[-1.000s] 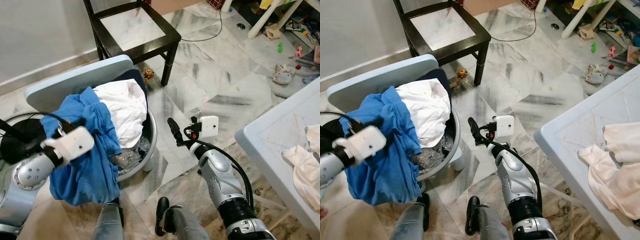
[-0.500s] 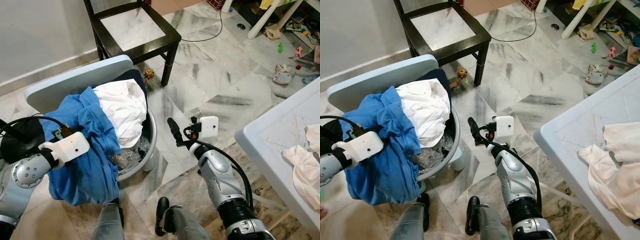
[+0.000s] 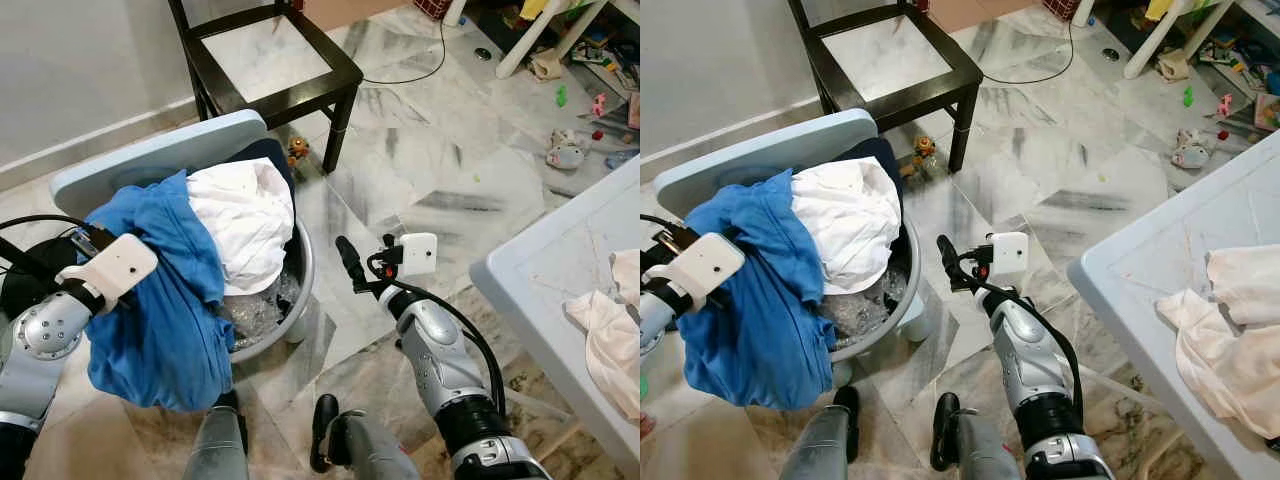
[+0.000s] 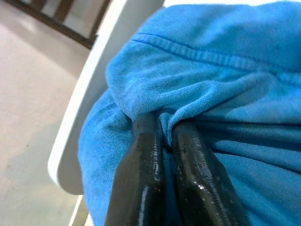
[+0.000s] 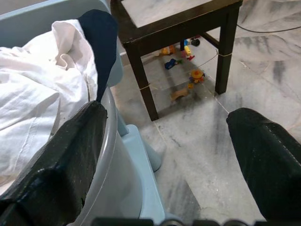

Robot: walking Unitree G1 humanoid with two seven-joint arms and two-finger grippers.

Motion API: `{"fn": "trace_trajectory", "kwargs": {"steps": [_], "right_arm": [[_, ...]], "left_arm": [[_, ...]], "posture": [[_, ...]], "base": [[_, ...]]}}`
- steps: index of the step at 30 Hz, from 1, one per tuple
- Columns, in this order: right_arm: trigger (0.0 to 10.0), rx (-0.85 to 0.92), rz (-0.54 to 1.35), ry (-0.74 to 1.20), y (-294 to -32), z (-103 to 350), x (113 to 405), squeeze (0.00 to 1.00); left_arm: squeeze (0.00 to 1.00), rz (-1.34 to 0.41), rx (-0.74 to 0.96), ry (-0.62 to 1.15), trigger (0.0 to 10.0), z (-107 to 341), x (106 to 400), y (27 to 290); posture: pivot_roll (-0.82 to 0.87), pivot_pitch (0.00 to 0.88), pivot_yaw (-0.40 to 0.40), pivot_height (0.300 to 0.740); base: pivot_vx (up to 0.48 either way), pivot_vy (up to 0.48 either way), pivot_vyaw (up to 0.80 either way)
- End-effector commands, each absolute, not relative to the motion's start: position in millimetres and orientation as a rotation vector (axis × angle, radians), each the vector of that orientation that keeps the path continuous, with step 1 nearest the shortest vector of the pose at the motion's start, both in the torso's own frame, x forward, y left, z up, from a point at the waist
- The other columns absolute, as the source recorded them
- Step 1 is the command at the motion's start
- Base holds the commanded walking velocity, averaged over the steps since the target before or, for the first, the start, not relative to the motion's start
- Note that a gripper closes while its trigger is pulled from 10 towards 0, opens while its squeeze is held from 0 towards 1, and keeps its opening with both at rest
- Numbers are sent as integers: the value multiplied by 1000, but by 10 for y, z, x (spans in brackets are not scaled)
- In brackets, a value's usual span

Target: Hang hanger

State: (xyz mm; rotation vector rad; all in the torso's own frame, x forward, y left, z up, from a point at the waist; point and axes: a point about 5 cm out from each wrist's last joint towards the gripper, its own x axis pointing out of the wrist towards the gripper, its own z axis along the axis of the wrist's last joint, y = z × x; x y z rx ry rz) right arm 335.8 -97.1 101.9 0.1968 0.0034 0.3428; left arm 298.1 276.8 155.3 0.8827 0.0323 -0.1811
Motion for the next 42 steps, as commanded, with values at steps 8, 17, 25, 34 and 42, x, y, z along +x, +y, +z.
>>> {"fn": "trace_trajectory", "kwargs": {"steps": [8,17,25,34,42], "right_arm": [[10000,190,316,28,-1028,946,3345,0],[10000,192,304,28,-1024,944,3356,0],[10000,198,294,22,-1003,968,3398,0],[10000,206,288,12,-973,987,3418,0],[10000,209,288,16,-970,962,3405,0]], "left_arm": [[0,-65,710,-44,0,1667,3056,2733],[0,29,441,-194,0,1983,3247,2524],[0,106,210,-327,0,2392,3466,2338],[0,228,115,-514,0,2927,3469,2280],[0,87,109,-318,0,2219,3325,1817]], "posture": [[382,351,-138,740],[387,343,-140,740],[395,318,-134,740],[399,309,-126,740],[404,327,-130,740]], "base": [[0,0,0],[0,0,0],[0,0,0],[0,0,0],[0,0,0]]}}
